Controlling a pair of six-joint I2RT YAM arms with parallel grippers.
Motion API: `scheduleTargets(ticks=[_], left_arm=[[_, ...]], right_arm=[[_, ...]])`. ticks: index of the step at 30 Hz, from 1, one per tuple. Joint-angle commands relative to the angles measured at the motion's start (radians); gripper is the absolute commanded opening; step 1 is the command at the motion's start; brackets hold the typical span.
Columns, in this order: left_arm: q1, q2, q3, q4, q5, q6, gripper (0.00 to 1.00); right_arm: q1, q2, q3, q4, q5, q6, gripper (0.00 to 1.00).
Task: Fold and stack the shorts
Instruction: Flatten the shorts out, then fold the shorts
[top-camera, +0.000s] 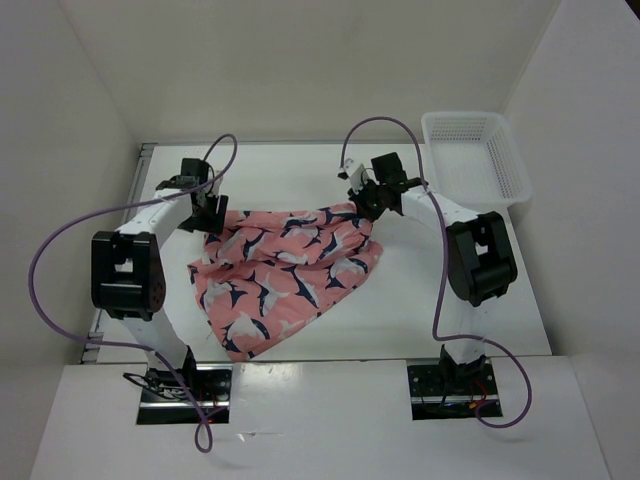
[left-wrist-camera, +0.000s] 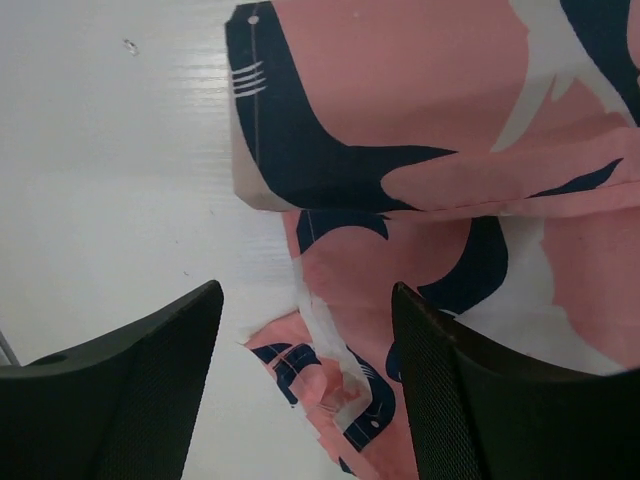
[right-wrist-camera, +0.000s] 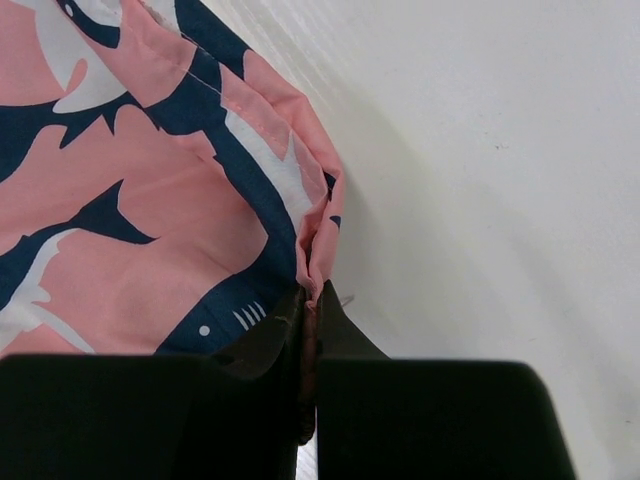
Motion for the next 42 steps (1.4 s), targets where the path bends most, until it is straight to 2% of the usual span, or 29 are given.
scheduleTargets(ticks=[1, 7, 12, 16, 19, 20, 22, 23, 24, 28, 29, 32, 33, 36, 37, 38, 40, 42], left_arm=[[-0.007, 0.023, -0.001, 0.062, 0.004, 0.002, 0.76], [-0.017, 0.143, 0.149, 0.126, -0.047, 0.002, 0.76], [-0.027, 0.165, 0.112, 0.110, -0.068, 0.002, 0.76], [-0.027, 0.212, 0.103, 0.079, -0.068, 0.002, 0.71], [-0.027, 0.255, 0.136, 0.091, -0.068, 0.002, 0.53], [-0.027, 0.271, 0.156, 0.091, -0.059, 0.002, 0.34], [-0.027, 0.324, 0.236, 0.059, -0.049, 0.002, 0.12], [-0.027, 0.340, 0.262, 0.050, -0.049, 0.002, 0.03], [-0.027, 0.364, 0.287, 0.050, -0.039, 0.002, 0.00], [-0.036, 0.441, 0.564, 0.070, -0.059, 0.002, 0.00], [-0.036, 0.480, 0.744, 0.070, -0.068, 0.002, 0.00], [-0.057, 0.588, 1.065, 0.039, -0.094, 0.002, 0.00], [-0.057, 0.625, 1.318, -0.017, -0.095, 0.002, 0.00], [-0.100, 0.804, 1.728, -0.141, -0.130, 0.002, 0.00], [-0.117, 0.836, 1.787, -0.122, -0.162, 0.002, 0.00], [-0.134, 0.785, 1.745, -0.107, -0.180, 0.002, 0.00], [-0.148, 0.757, 1.744, -0.134, -0.127, 0.002, 0.00], [-0.178, 0.757, 1.744, -0.174, -0.148, 0.002, 0.00]], right_arm=[[0.015, 0.026, 0.061, 0.034, -0.003, -0.020, 0.00], [0.015, 0.035, 0.073, 0.025, -0.003, -0.020, 0.00], [0.015, 0.026, 0.062, 0.016, -0.012, -0.020, 0.00], [0.015, 0.026, 0.062, 0.016, -0.003, -0.029, 0.00], [0.015, 0.035, 0.073, 0.016, -0.003, -0.029, 0.00], [0.015, 0.035, 0.084, 0.016, -0.003, -0.029, 0.00], [0.015, 0.035, 0.094, 0.016, -0.003, -0.029, 0.00], [0.015, 0.044, 0.094, 0.031, 0.009, -0.014, 0.00], [0.015, 0.044, 0.105, 0.045, 0.047, 0.015, 0.00], [0.004, 0.044, 0.139, 0.152, 0.197, 0.071, 0.00], [0.004, 0.034, 0.151, 0.177, 0.240, 0.080, 0.00], [-0.005, -0.009, 0.141, 0.261, 0.412, 0.080, 0.00], [-0.017, -0.038, 0.124, 0.281, 0.446, 0.080, 0.00], [-0.029, -0.087, 0.097, 0.344, 0.556, 0.071, 0.00], [-0.039, -0.115, 0.082, 0.356, 0.587, 0.062, 0.00], [-0.039, -0.129, 0.070, 0.367, 0.587, 0.049, 0.00], [-0.049, -0.147, 0.058, 0.376, 0.578, 0.031, 0.00], [-0.049, -0.158, 0.044, 0.392, 0.578, 0.017, 0.00]])
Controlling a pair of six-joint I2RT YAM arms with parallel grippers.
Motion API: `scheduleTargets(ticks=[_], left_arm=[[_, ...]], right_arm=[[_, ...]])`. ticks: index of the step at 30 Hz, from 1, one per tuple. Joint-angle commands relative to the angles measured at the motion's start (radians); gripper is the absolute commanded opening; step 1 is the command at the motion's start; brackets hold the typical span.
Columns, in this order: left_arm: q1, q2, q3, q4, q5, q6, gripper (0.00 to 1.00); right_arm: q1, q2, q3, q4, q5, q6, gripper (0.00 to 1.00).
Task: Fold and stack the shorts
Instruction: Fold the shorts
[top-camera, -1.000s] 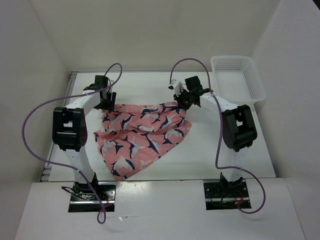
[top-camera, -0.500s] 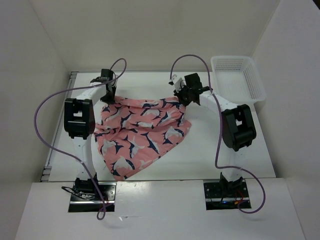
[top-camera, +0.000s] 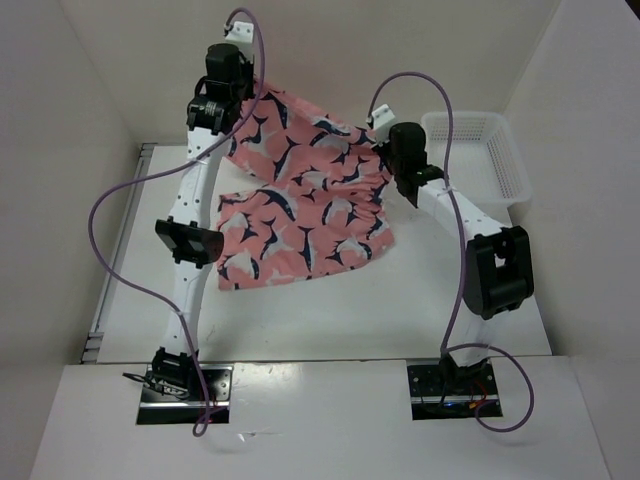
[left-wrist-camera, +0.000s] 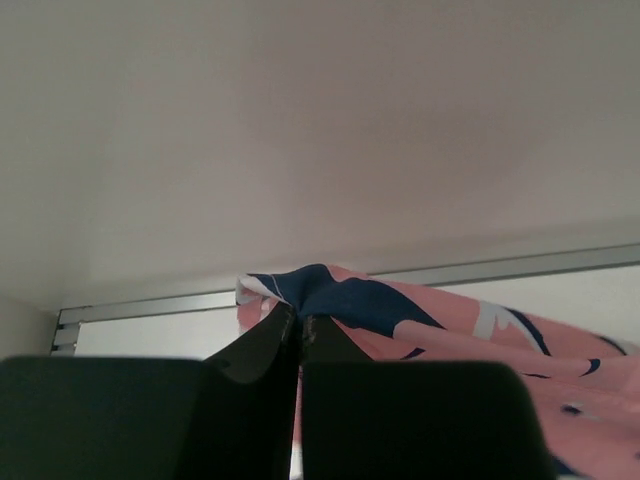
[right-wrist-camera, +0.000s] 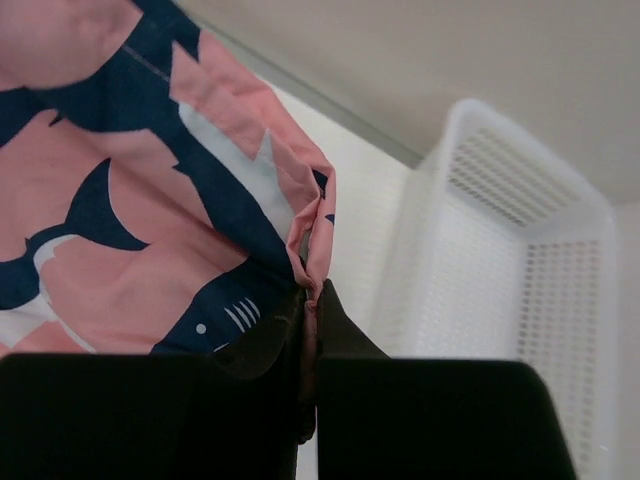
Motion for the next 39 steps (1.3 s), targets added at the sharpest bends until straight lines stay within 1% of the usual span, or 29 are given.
scheduleTargets(ticks=[1, 2, 3, 5, 6, 7, 8, 10, 11, 12, 13, 14, 15, 16, 17, 18, 19, 20, 22, 25, 26, 28, 30, 32, 34, 35, 37, 38, 39], left_arm=[[-0.015, 0.008, 0.022, -0.126, -0.049, 0.004, 0.00], [-0.015, 0.021, 0.044, -0.155, -0.040, 0.004, 0.00], [-0.015, 0.021, 0.086, -0.228, -0.040, 0.004, 0.00], [-0.024, 0.036, 0.099, -0.307, -0.040, 0.004, 0.00], [-0.024, 0.036, 0.099, -0.395, -0.025, 0.004, 0.00], [-0.010, 0.025, 0.099, -0.441, 0.006, 0.004, 0.00], [0.005, 0.025, 0.099, -0.539, 0.027, 0.004, 0.00], [0.034, 0.016, 0.099, -0.638, 0.086, 0.004, 0.00], [0.047, -0.005, 0.040, -0.657, 0.074, 0.004, 0.00], [0.065, -0.087, -0.047, -0.657, 0.090, 0.004, 0.00], [0.080, -0.134, -0.144, -0.646, 0.144, 0.004, 0.00], [0.093, -0.180, -0.341, -0.617, 0.156, 0.004, 0.00], [0.093, -0.290, -0.464, -0.596, 0.157, 0.004, 0.00], [0.093, -0.364, -0.616, -0.489, 0.141, 0.004, 0.00], [0.068, -0.542, -0.795, -0.398, 0.111, 0.004, 0.00], [0.044, -0.636, -1.161, -0.305, 0.068, 0.004, 0.00], [-0.014, -0.716, -1.312, -0.154, -0.016, 0.004, 0.00], [-0.034, -0.817, -1.415, -0.117, -0.041, 0.004, 0.00], [-0.044, -0.837, -1.513, -0.146, -0.051, 0.004, 0.00], [-0.044, -0.869, -1.571, -0.143, -0.060, 0.004, 0.00], [-0.053, -0.892, -1.625, -0.143, -0.060, 0.004, 0.00], [-0.080, -0.913, -1.683, -0.143, -0.060, 0.004, 0.00], [-0.134, -0.946, -1.783, -0.143, -0.071, 0.004, 0.00], [-0.157, -0.965, -1.841, -0.143, -0.081, 0.004, 0.00], [-0.157, -0.966, -1.857, -0.143, -0.094, 0.004, 0.00], [-0.157, -0.975, -1.857, -0.143, -0.104, 0.004, 0.00], [-0.147, -1.001, -1.843, -0.163, -0.092, 0.004, 0.00], [-0.147, -1.012, -1.860, -0.163, -0.081, 0.004, 0.00], [-0.165, -1.024, -1.883, -0.163, -0.063, 0.004, 0.00]], right_arm=[[-0.017, -0.066, -0.026, 0.086, 0.083, -0.044, 0.00], [-0.017, -0.066, -0.026, 0.095, 0.073, -0.055, 0.00], [-0.017, -0.066, -0.026, 0.095, 0.073, -0.055, 0.00], [-0.017, -0.066, -0.026, 0.095, 0.050, -0.077, 0.00], [-0.017, -0.066, -0.026, 0.081, 0.033, -0.086, 0.00], [-0.017, -0.075, -0.026, 0.071, 0.010, -0.097, 0.00], [-0.017, -0.085, -0.037, 0.052, -0.051, -0.130, 0.00], [-0.017, -0.095, -0.037, -0.040, -0.128, -0.175, 0.00], [-0.017, -0.111, -0.037, -0.078, -0.204, -0.216, 0.00], [-0.017, -0.120, -0.049, -0.142, -0.234, -0.230, 0.00], [-0.017, -0.131, -0.049, -0.168, -0.260, -0.245, 0.00], [-0.017, -0.157, -0.069, -0.181, -0.274, -0.262, 0.00], [-0.017, -0.172, -0.108, -0.181, -0.274, -0.279, 0.00], [-0.017, -0.186, -0.132, -0.181, -0.274, -0.296, 0.00], [-0.017, -0.218, -0.184, -0.172, -0.265, -0.330, 0.00], [-0.017, -0.233, -0.210, -0.172, -0.265, -0.347, 0.00], [-0.017, -0.256, -0.231, -0.172, -0.265, -0.362, 0.00], [-0.017, -0.267, -0.271, -0.172, -0.276, -0.362, 0.00], [-0.017, -0.276, -0.299, -0.172, -0.286, -0.371, 0.00], [-0.008, -0.296, -0.354, -0.172, -0.286, -0.406, 0.00], [-0.008, -0.296, -0.388, -0.172, -0.286, -0.422, 0.00], [-0.008, -0.316, -0.426, -0.160, -0.273, -0.465, 0.00], [-0.008, -0.332, -0.480, -0.160, -0.273, -0.492, 0.00], [0.014, -0.358, -0.506, -0.199, -0.273, -0.503, 0.00], [0.023, -0.385, -0.517, -0.210, -0.273, -0.517, 0.00], [0.023, -0.385, -0.494, -0.210, -0.273, -0.505, 0.00], [0.023, -0.407, -0.465, -0.265, -0.285, -0.529, 0.00], [0.023, -0.421, -0.465, -0.335, -0.309, -0.549, 0.00], [0.035, -0.439, -0.475, -0.359, -0.332, -0.570, 0.00]])
